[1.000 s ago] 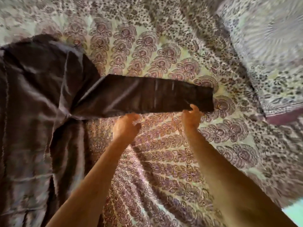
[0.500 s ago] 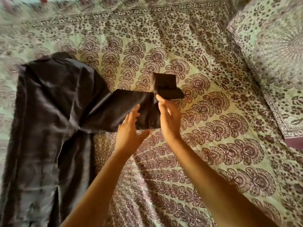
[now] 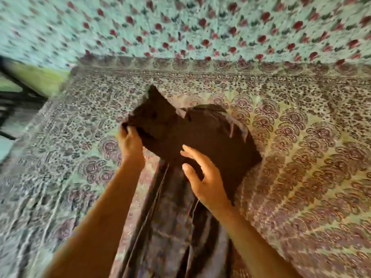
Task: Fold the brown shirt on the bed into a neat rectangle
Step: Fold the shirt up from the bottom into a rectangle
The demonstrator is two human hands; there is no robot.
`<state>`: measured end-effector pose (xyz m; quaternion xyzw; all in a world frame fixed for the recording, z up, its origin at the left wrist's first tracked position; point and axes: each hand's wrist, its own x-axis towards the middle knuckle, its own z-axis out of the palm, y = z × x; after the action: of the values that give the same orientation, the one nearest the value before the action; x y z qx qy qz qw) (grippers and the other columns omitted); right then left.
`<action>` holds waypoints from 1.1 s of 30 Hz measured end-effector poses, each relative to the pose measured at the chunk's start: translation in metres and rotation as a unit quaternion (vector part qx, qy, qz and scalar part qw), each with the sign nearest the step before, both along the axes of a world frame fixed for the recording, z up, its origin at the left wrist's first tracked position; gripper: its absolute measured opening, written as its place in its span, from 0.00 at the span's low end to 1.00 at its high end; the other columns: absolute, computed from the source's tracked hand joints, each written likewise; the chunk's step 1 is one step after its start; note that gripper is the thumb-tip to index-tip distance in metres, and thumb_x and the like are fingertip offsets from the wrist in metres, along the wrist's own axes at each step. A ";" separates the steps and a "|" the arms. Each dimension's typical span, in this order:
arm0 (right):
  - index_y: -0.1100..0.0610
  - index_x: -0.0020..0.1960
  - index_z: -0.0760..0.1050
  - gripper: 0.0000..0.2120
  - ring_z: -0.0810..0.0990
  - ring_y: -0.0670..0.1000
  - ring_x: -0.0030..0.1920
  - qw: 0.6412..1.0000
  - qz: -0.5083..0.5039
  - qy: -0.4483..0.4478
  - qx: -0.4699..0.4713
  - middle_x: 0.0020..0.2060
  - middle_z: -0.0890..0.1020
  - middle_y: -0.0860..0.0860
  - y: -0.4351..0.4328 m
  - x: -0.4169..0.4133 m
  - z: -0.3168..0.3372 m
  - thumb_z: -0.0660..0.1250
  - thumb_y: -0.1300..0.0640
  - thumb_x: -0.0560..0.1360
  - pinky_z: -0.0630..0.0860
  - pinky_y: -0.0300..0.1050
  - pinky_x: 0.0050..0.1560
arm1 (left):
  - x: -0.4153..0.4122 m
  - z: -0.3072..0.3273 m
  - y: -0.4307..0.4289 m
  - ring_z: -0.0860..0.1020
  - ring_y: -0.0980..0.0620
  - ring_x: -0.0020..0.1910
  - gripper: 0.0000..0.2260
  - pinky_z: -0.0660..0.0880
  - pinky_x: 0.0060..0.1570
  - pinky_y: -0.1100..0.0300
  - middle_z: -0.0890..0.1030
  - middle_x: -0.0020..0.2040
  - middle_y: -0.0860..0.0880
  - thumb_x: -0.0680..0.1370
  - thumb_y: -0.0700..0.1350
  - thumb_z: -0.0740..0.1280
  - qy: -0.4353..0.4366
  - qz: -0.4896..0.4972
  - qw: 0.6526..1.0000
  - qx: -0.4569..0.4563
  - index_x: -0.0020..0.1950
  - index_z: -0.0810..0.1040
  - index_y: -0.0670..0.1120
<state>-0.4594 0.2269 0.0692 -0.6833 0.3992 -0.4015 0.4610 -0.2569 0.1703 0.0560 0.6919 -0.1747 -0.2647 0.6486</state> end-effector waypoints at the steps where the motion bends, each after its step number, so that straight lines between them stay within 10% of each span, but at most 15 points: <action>1: 0.51 0.65 0.71 0.20 0.73 0.39 0.61 0.999 -0.030 0.026 0.001 0.59 0.77 0.45 -0.001 0.008 -0.015 0.58 0.47 0.75 0.68 0.41 0.63 | 0.031 0.005 -0.005 0.74 0.50 0.58 0.14 0.71 0.60 0.56 0.74 0.62 0.42 0.82 0.44 0.54 0.037 0.041 0.998 -0.006 0.67 0.69 0.43; 8: 0.62 0.63 0.73 0.24 0.75 0.58 0.61 0.956 -0.202 0.211 0.024 0.59 0.77 0.58 -0.010 -0.001 -0.103 0.58 0.50 0.72 0.69 0.52 0.63 | 0.164 -0.029 -0.021 0.75 0.45 0.59 0.20 0.73 0.57 0.49 0.74 0.63 0.43 0.78 0.49 0.60 0.027 0.006 0.987 0.156 0.69 0.66 0.46; 12: 0.66 0.61 0.73 0.26 0.71 0.51 0.59 0.954 -0.163 0.246 0.058 0.57 0.78 0.60 -0.017 -0.010 -0.122 0.57 0.50 0.71 0.63 0.38 0.61 | 0.133 -0.057 -0.012 0.74 0.42 0.58 0.22 0.72 0.60 0.49 0.75 0.60 0.42 0.74 0.44 0.61 -0.095 -0.029 0.944 0.315 0.68 0.67 0.42; 17: 0.61 0.66 0.70 0.21 0.71 0.55 0.65 0.952 -0.152 0.245 0.100 0.63 0.74 0.55 -0.044 -0.018 -0.118 0.59 0.57 0.74 0.65 0.44 0.62 | 0.042 -0.074 -0.033 0.78 0.44 0.52 0.15 0.72 0.50 0.57 0.80 0.57 0.43 0.76 0.40 0.61 -0.292 -0.237 0.885 0.274 0.63 0.75 0.45; 23: 0.57 0.71 0.63 0.21 0.67 0.53 0.69 0.941 -0.144 0.279 0.122 0.69 0.68 0.53 -0.090 -0.031 -0.116 0.58 0.63 0.78 0.65 0.45 0.64 | -0.026 -0.094 -0.093 0.74 0.44 0.62 0.22 0.69 0.57 0.57 0.76 0.62 0.41 0.75 0.32 0.57 -0.328 -0.414 0.825 0.198 0.67 0.71 0.45; 28: 0.59 0.75 0.53 0.32 0.58 0.56 0.73 0.885 -0.047 0.460 0.053 0.76 0.53 0.55 -0.108 -0.038 -0.135 0.62 0.52 0.77 0.57 0.49 0.70 | -0.053 -0.112 -0.128 0.73 0.41 0.61 0.23 0.70 0.60 0.52 0.71 0.64 0.40 0.77 0.41 0.62 -0.393 -0.541 0.702 0.244 0.72 0.63 0.49; 33: 0.59 0.76 0.39 0.39 0.44 0.53 0.76 0.833 0.033 0.553 0.013 0.76 0.41 0.55 -0.102 -0.054 -0.163 0.48 0.37 0.76 0.44 0.50 0.75 | -0.027 -0.112 -0.142 0.77 0.48 0.51 0.11 0.71 0.54 0.55 0.79 0.48 0.44 0.74 0.42 0.70 -0.342 -0.446 0.793 0.237 0.55 0.79 0.41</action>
<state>-0.5129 0.1249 -0.0935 -0.7978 0.5701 0.0635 0.1854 -0.2841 0.0281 -0.0556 0.7146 -0.6062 -0.3035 0.1725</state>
